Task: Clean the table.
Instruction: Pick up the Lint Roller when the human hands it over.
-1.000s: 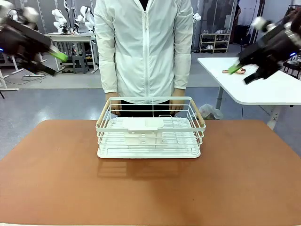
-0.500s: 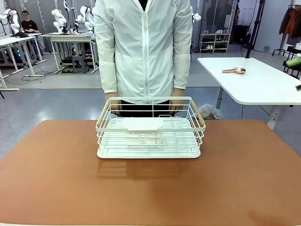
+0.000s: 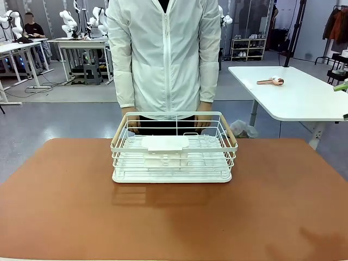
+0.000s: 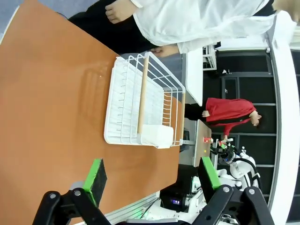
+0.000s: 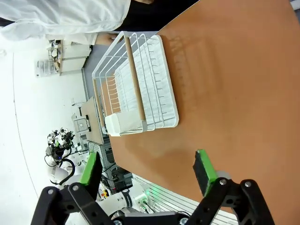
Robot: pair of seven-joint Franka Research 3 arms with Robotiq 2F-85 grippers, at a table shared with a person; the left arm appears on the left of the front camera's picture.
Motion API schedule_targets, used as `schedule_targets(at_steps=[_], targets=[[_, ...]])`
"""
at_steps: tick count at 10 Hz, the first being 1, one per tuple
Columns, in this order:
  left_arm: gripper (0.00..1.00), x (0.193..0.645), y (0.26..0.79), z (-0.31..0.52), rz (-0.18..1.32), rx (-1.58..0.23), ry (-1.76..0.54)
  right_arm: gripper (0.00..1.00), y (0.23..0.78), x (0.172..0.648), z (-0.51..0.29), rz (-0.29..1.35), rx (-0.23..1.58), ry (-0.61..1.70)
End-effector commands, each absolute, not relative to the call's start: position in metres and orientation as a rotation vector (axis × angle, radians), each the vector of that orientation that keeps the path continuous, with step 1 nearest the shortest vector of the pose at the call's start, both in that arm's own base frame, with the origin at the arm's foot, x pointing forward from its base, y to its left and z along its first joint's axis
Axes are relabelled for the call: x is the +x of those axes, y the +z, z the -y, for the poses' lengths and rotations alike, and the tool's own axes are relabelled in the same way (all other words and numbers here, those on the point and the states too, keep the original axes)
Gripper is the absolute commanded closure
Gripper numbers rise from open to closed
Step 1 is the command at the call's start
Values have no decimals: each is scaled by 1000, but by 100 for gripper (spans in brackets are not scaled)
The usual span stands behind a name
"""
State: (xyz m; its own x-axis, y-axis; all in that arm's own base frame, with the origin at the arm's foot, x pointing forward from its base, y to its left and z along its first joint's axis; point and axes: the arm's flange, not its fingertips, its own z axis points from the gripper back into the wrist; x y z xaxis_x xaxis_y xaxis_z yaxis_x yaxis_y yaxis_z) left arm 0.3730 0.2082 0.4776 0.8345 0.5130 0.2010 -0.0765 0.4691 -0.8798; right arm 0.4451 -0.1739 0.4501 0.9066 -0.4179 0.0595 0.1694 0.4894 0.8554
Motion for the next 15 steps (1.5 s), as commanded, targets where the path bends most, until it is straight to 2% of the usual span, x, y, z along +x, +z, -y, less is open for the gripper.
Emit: schedule_targets(at_steps=[1, 11, 13, 14, 15], targets=[[0, 364, 476, -225, 495, -1032, 402, 0, 454, 438, 186, 292, 1000, -375], [0, 364, 476, -225, 495, -1032, 402, 0, 452, 439, 187, 287, 995, -385], [0, 364, 476, -225, 495, -1032, 402, 0, 452, 435, 234, 253, 1071, -460], [0, 364, 476, -225, 495, -1032, 402, 0, 441, 426, 236, 233, 1066, -458], [0, 364, 476, -225, 495, -1032, 402, 0, 452, 434, 211, 280, 1020, -415]])
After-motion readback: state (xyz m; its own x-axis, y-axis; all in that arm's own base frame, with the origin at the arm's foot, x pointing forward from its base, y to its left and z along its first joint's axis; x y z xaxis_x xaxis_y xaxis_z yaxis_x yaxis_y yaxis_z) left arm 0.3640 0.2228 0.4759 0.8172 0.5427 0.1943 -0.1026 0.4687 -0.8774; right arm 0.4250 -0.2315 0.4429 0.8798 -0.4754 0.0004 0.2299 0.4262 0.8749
